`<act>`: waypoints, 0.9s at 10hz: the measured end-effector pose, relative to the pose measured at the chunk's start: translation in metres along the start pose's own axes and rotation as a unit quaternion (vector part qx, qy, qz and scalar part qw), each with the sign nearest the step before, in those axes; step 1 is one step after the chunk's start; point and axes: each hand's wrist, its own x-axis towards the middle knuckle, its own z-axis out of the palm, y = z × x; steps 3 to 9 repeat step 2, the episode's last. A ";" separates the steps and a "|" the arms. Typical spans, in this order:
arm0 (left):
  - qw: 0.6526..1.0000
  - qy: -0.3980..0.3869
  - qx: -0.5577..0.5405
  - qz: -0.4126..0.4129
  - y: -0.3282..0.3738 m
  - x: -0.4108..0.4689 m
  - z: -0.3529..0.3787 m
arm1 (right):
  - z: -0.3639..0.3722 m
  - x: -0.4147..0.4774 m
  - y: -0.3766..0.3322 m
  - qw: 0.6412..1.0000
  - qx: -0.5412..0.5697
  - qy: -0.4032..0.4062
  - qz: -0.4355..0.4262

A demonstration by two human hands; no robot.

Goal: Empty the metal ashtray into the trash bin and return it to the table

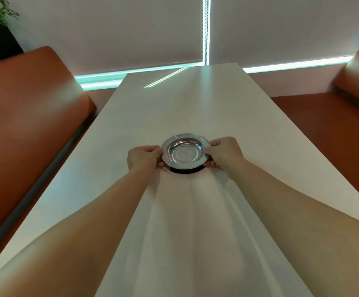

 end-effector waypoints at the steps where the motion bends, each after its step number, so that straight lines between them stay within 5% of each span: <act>1: 1.000 0.018 0.010 0.018 0.002 -0.006 -0.009 | -0.003 -0.003 -0.004 1.000 -0.017 0.008 -0.016; 2: 0.992 0.044 0.097 0.063 0.007 -0.022 -0.029 | -0.011 -0.019 -0.005 0.995 -0.095 0.024 -0.032; 9: 0.992 0.044 0.097 0.063 0.007 -0.022 -0.029 | -0.011 -0.019 -0.005 0.995 -0.095 0.024 -0.032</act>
